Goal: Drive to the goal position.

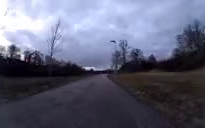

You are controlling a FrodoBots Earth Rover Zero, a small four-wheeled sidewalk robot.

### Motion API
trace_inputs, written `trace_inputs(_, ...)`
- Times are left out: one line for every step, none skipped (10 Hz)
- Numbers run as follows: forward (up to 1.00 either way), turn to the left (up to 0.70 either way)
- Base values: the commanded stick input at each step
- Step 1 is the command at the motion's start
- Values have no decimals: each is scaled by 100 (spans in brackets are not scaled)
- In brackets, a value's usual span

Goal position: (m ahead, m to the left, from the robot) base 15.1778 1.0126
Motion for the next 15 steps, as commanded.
trace_inputs(50, 0)
trace_inputs(50, 0)
trace_inputs(50, 0)
trace_inputs(50, 0)
trace_inputs(50, 0)
trace_inputs(50, 0)
trace_inputs(50, 0)
trace_inputs(50, 0)
trace_inputs(50, 0)
trace_inputs(50, 0)
trace_inputs(50, 0)
trace_inputs(50, 0)
trace_inputs(50, 0)
trace_inputs(50, 0)
trace_inputs(50, 0)
